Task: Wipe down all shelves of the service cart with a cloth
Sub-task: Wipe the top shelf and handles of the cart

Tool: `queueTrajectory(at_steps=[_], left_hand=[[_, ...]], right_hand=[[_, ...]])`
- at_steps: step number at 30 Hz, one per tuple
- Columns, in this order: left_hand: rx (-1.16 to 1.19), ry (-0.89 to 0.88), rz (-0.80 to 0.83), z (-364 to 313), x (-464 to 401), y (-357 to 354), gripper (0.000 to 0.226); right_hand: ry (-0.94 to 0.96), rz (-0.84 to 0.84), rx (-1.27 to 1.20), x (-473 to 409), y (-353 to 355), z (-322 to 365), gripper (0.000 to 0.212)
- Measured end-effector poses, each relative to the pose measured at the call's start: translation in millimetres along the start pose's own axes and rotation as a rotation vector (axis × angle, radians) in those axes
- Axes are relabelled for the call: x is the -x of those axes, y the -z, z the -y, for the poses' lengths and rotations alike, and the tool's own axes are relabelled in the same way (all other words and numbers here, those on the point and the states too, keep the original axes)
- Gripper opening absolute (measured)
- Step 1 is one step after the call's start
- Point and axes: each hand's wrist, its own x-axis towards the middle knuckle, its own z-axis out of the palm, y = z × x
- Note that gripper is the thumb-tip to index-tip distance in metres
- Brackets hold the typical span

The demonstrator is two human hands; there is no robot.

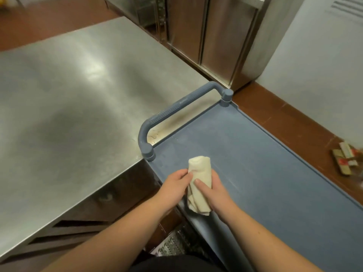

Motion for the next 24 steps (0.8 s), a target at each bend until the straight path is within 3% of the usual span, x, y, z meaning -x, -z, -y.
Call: queueTrajectory(at_steps=[5, 8, 12, 17, 24], left_hand=[[-0.216, -0.053, 0.033, 11, 11, 72, 0.036], [-0.263, -0.033, 0.017, 25, 15, 110, 0.036], [-0.523, -0.137, 0.032, 31, 16, 148, 0.042], [-0.728, -0.274, 0.023, 26, 13, 157, 0.047], [-1.226, -0.703, -0.04, 11, -26, 159, 0.053]], right_hand=[[0.034, -0.173, 0.281, -8, -36, 3, 0.074], [0.019, -0.331, 0.302, -8, -53, 5, 0.067], [-0.003, -0.452, 0.402, -1, -57, 6, 0.062], [-0.025, -0.491, 0.51, 10, -50, 8, 0.065], [0.008, -0.409, 0.705, -24, -25, 8, 0.07]])
